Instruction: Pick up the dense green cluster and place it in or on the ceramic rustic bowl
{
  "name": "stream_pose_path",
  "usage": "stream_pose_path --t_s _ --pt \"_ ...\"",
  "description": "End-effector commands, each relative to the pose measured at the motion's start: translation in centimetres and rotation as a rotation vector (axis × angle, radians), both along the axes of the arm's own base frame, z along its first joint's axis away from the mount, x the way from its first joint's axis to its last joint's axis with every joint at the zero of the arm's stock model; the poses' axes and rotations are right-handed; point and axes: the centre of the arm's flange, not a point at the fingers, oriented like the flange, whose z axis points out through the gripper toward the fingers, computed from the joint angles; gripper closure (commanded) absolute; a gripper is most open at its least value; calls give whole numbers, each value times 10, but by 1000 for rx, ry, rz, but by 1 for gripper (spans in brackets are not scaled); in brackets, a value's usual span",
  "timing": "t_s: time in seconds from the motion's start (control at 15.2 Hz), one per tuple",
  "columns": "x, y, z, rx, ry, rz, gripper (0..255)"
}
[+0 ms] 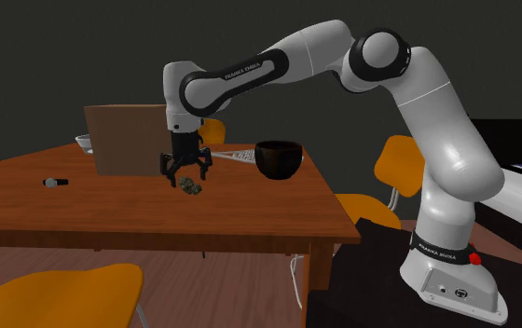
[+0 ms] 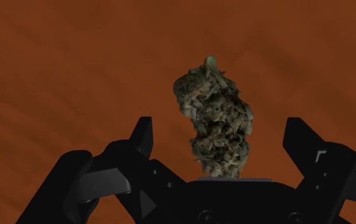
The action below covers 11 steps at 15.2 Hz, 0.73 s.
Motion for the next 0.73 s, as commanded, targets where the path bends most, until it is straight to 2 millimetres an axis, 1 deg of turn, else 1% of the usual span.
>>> stream_pose_path --t_s 0.0,0.07,0.59,0.66 --pt "1 -1 -9 -1 0 1 0" --pt "1 -1 -12 -1 0 1 0" --pt "1 -1 -12 -1 0 1 0" --pt "1 -1 -12 -1 0 1 255"
